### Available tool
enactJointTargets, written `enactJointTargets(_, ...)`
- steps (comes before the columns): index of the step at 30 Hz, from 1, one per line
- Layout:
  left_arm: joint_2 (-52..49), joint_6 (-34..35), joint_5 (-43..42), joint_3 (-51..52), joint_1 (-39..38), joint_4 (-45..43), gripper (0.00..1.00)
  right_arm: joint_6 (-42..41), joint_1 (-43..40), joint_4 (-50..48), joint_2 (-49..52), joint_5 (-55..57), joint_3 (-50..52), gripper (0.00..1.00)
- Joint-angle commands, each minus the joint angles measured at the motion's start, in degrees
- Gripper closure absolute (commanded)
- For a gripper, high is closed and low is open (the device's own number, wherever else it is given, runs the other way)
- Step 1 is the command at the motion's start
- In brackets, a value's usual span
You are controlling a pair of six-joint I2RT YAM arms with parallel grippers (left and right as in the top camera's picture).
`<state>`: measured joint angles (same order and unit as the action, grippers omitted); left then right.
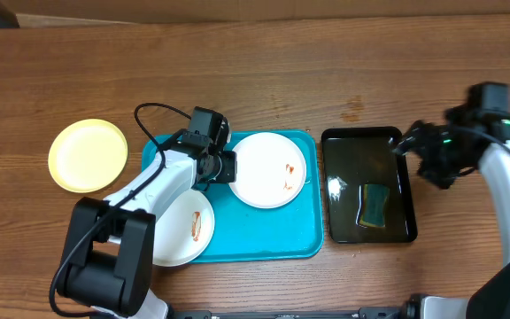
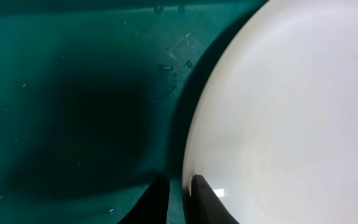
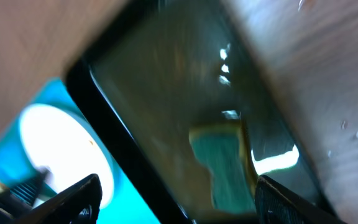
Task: Clean dirty plates on tray and stack at the side
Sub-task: 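Reach the right gripper into the black tray and grasp the sponge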
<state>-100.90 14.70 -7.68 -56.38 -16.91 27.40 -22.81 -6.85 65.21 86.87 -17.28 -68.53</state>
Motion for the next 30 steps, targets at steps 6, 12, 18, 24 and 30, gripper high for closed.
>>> enactJointTargets(6, -3.54, 0.33, 0.63, 0.42, -0.42, -0.63, 0.89, -9.70, 14.49, 0.79, -0.07, 18.64, 6.62, 0.18)
enactJointTargets(12, -3.43, 0.33, 0.61, 0.28, -0.42, -0.63, 0.92, -13.25, 18.56, -7.30, -0.07, 24.79, 15.65, 0.09)
enactJointTargets(18, -3.17, 0.31, 0.61, 0.22, -0.37, -0.61, 0.91, -13.20, 18.36, -19.15, -0.07, 25.20, 22.99, 0.09)
enactJointTargets(24, -3.17, 0.31, 0.61, 0.22, -0.37, -0.63, 0.91, -12.07, 18.36, -27.69, -0.07, 25.20, 26.27, 0.10)
enactJointTargets(30, -3.17, 0.31, 0.61, 0.22, -0.37, -0.63, 0.90, -9.94, 18.36, -31.65, -0.07, 25.20, 26.60, 0.25)
